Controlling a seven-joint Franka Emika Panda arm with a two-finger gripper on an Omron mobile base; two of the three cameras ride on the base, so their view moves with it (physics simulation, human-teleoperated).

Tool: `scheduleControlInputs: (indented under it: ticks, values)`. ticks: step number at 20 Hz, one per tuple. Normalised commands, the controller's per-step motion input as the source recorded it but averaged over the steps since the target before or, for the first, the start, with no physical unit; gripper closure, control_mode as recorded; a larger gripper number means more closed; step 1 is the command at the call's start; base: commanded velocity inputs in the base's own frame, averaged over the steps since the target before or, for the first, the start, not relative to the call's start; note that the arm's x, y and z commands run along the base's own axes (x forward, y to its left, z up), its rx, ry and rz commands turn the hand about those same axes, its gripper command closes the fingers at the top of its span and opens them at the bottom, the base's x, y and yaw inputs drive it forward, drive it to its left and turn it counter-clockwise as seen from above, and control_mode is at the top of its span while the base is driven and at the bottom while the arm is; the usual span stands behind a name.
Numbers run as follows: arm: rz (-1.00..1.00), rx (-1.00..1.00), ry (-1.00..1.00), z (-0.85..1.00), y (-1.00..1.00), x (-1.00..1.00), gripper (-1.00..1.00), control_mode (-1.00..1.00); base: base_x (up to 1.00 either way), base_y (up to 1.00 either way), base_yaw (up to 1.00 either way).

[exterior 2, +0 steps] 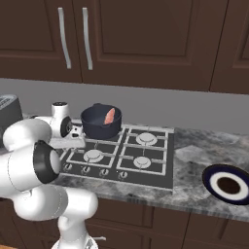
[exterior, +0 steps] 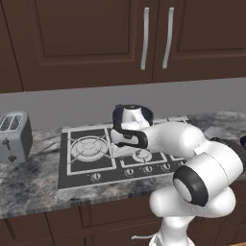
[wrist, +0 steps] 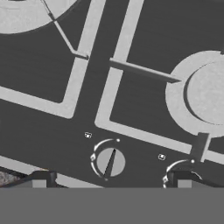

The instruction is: Retrieve the frozen meat and place it in the pot on a burner. Then turn the burner on.

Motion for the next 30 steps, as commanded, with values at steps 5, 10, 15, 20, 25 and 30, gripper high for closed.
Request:
scheduleControlInputs:
  ticks: [5, 10, 15, 20, 25, 30]
  values:
    - [0.00, -0.05, 0.00, -0.40, -0.11, 0.17, -1.00, -1.00, 0.00, 0.00, 0.00]
    - [-0.07, -0.01, 0.00, -0.14, -0.21, 0.01, -1.00, -1.00, 0.00, 0.00, 0.00]
    - [-0.06, 0.00, 0.00, 0.00, -0.15, -0.04, -1.00, -1.00, 0.00, 0.00, 0.00]
    - [-0.02, 0.00, 0.00, 0.00, 0.00, -0.07, -1.00, -1.00, 0.00, 0.00, 0.00]
    - [-0.02, 0.00, 0.00, 0.00, 0.00, 0.00, -1.00, -1.00, 0.00, 0.00, 0.00]
    - [-0.02, 0.00, 0.00, 0.00, 0.00, 0.00, -1.00, -1.00, 0.00, 0.00, 0.00]
